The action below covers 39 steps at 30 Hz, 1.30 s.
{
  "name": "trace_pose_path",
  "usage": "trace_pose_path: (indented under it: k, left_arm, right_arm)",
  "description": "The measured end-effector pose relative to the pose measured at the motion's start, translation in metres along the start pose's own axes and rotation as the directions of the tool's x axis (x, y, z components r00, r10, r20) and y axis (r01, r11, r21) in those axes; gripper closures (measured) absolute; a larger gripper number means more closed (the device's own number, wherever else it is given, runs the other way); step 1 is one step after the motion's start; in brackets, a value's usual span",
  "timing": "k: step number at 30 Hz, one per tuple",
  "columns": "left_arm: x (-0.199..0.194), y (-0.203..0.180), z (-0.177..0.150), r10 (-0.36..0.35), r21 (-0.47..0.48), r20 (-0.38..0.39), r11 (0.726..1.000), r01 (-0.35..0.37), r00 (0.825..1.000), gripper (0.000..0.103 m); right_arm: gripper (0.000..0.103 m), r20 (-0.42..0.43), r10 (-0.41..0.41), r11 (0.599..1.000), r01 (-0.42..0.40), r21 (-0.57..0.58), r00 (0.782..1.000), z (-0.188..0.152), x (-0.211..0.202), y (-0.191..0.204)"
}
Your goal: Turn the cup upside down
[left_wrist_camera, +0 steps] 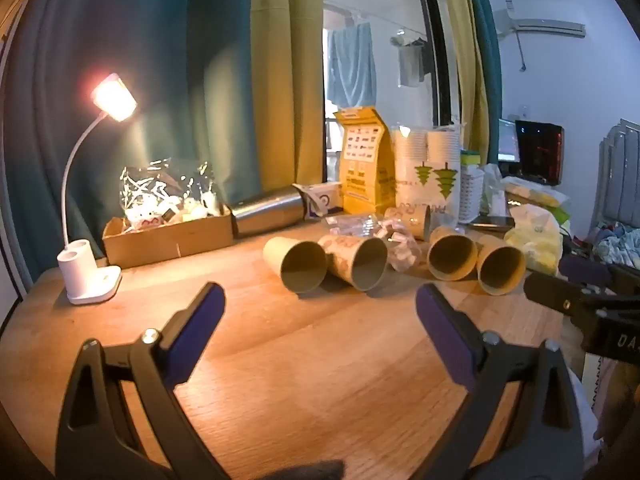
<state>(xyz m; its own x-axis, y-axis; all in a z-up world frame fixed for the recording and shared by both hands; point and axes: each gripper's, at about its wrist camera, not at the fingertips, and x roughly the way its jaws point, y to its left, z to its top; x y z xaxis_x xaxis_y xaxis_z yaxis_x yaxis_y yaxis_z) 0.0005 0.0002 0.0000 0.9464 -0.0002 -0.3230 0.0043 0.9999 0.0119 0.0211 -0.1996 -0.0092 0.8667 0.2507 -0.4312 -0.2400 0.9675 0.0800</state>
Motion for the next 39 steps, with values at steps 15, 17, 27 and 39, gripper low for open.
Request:
trace_pose_path:
  k: [15,17,27,39]
  left_arm:
    - [-0.002,-0.008,0.0,-0.016,0.011,0.01,1.0,0.015,1.0,0.006]
    - [-0.002,-0.008,0.0,-0.017,0.012,0.009,1.0,0.017,1.0,0.006]
    - [0.0,-0.008,-0.001,-0.016,0.01,0.004,1.0,0.016,1.0,0.005]
    - [0.0,-0.007,-0.001,-0.017,0.011,0.004,1.0,0.017,1.0,0.005]
  right_arm:
    - [0.021,0.015,0.0,1.0,0.0,-0.002,1.0,-0.001,-0.001,0.0]
    - [0.021,0.013,0.0,1.0,0.0,-0.003,1.0,0.0,-0.001,0.0]
    - [0.021,0.012,0.001,1.0,-0.001,0.0,1.0,-0.001,-0.002,0.0]
    - [0.021,0.012,0.002,1.0,-0.002,0.002,1.0,-0.001,-0.002,0.0]
